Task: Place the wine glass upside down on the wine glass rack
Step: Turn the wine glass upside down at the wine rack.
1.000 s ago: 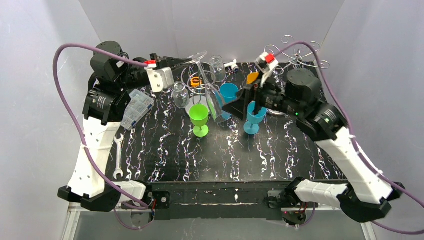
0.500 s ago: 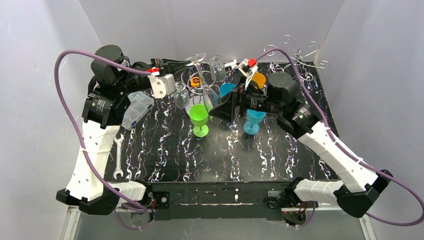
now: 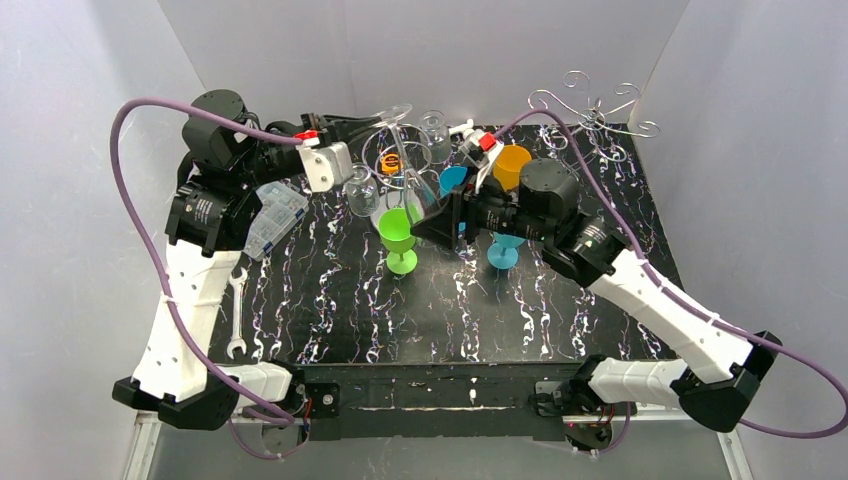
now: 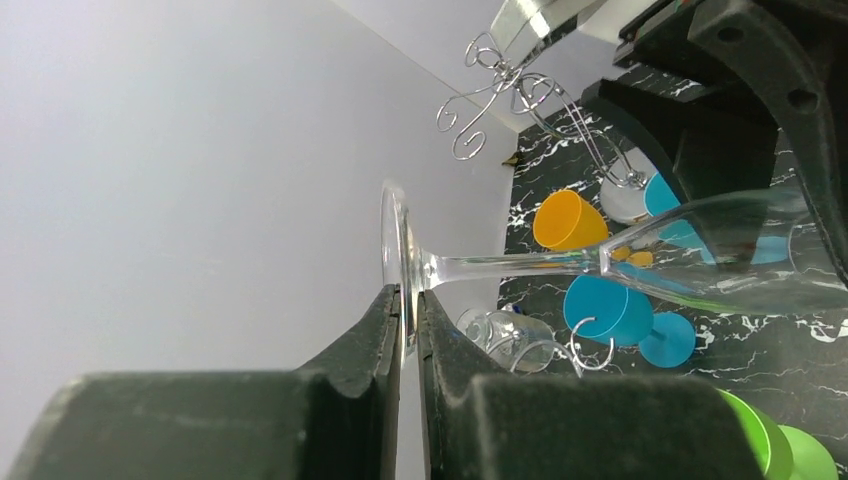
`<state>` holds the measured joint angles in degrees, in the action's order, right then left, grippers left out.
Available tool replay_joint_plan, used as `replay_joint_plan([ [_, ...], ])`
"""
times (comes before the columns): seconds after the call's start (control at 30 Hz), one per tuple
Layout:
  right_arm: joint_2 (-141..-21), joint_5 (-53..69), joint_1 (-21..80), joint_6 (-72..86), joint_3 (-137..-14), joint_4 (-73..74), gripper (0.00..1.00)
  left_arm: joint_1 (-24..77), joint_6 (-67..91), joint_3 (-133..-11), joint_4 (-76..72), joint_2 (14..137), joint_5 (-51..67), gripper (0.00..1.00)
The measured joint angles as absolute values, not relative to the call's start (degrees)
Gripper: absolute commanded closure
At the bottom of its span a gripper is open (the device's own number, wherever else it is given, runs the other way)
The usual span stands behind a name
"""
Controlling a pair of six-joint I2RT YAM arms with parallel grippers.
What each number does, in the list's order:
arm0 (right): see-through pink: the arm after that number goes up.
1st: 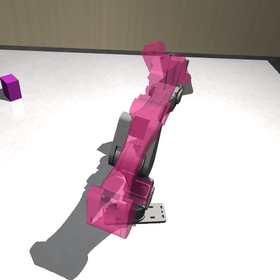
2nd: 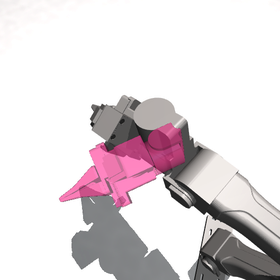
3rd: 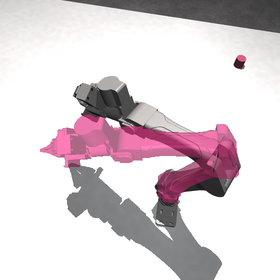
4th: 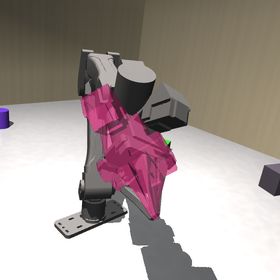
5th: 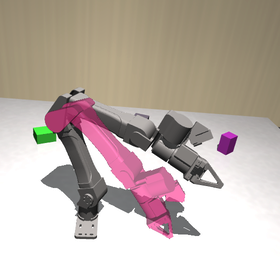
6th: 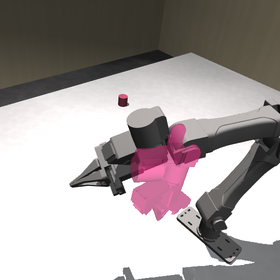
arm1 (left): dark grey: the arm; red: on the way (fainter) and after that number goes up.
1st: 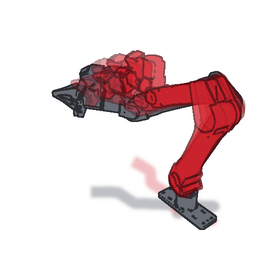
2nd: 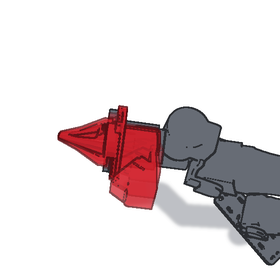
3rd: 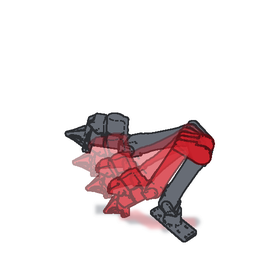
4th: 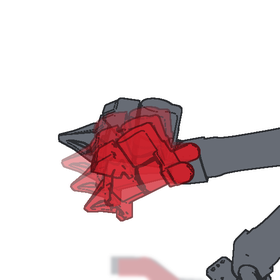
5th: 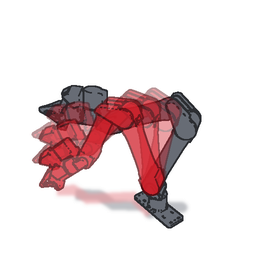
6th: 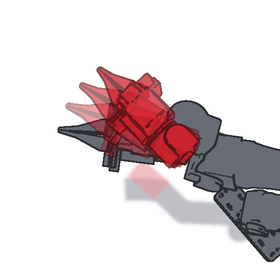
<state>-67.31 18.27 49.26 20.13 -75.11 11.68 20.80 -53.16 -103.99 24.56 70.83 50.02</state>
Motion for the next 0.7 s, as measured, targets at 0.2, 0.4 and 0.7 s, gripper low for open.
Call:
replay_joint_plan([
  [0.2,-62.56,5.9,49.22,17.34,-73.68,14.46,0.74,20.85,-48.49,-103.82,23.02,70.87,47.74,0.02],
  [0.4,-52.28,-12.2,48.1,13.42,-65.99,19.13,0.84,20.49,-39.22,-103.49,23.44,71.68,40.06,0.02],
  [0.7,-38.58,-34.99,46.87,13.69,-56.54,21.76,0.99,15.69,-27.18,-93.73,23.92,72.07,32.35,0.02],
])
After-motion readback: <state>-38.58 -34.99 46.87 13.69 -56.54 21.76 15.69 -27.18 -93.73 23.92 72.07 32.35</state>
